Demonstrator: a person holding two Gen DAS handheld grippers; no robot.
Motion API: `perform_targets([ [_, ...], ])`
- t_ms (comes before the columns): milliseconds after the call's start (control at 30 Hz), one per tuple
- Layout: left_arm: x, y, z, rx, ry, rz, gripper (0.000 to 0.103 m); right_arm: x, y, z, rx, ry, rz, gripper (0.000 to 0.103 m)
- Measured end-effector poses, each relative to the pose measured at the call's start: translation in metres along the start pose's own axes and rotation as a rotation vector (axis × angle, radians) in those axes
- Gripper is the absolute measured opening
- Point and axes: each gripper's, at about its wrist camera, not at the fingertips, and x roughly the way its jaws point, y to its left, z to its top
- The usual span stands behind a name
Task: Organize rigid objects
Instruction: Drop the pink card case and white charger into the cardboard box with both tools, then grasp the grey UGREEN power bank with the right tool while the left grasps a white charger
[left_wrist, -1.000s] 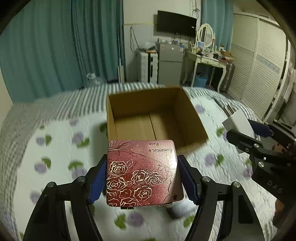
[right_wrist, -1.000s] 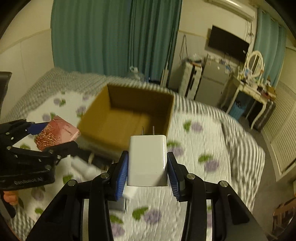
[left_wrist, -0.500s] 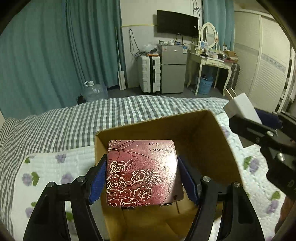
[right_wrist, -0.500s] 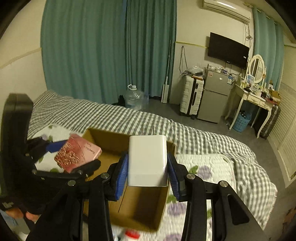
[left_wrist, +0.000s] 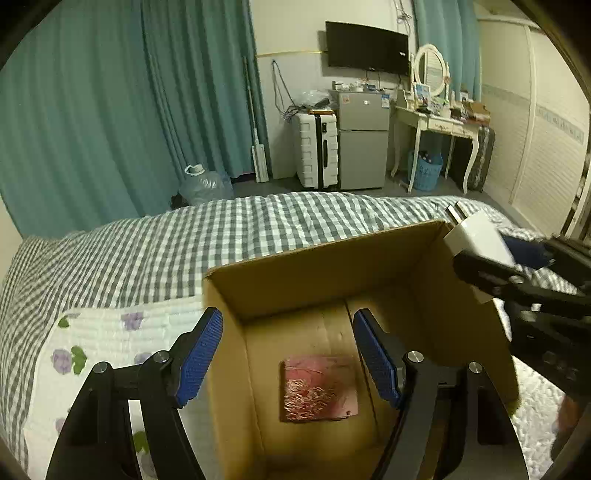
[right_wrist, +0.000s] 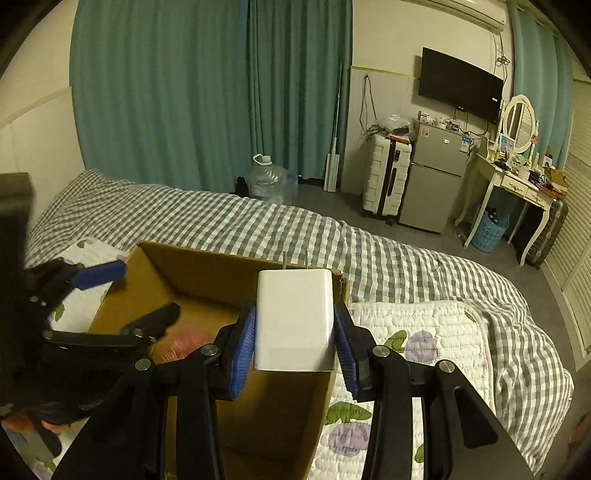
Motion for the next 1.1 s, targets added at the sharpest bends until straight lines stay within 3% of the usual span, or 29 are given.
perform_targets([
  [300, -0.02, 0.022, -0.016, -0.067, 0.025, -0.002, 0.076, 0.023, 0.018, -0.016, -0.01, 0.036, 0.024, 0.04],
  [333, -0.024, 0.023, -0.018, -0.067, 0.021, 0.0, 0.076, 0.023, 0.019, -0.02, -0.008, 0.037, 0.018, 0.046],
  [367, -0.027, 0.023, -0.019, -0.07, 0.018, 0.001, 0.076, 0.02, 0.019, -0.023, -0.011, 0.03, 0.006, 0.068],
  [433, -0.037, 0.026, -0.021, -0.089, 0.006, -0.006, 0.076, 0.006, 0.017, -0.028, 0.001, -0.014, -0.008, 0.08],
  [567, -0.069, 0.027, -0.029, -0.122, -0.022, -0.041, 0.076, -0.043, 0.007, -0.033, 0.047, -0.065, -0.015, 0.082],
  [700, -0.104, 0.027, -0.043, -0.103, -0.047, -0.057, 0.076, -0.098, 0.015, -0.049, 0.036, -0.103, -0.088, 0.089],
  [900, -0.143, 0.032, -0.072, -0.097, -0.047, -0.074, 0.076, -0.149, 0.043, -0.077, 0.004, -0.069, -0.087, 0.092],
  [1100, -0.161, 0.036, -0.122, -0.095, -0.065, -0.033, 0.077, -0.157, 0.065, -0.12, 0.04, 0.007, -0.07, 0.092],
])
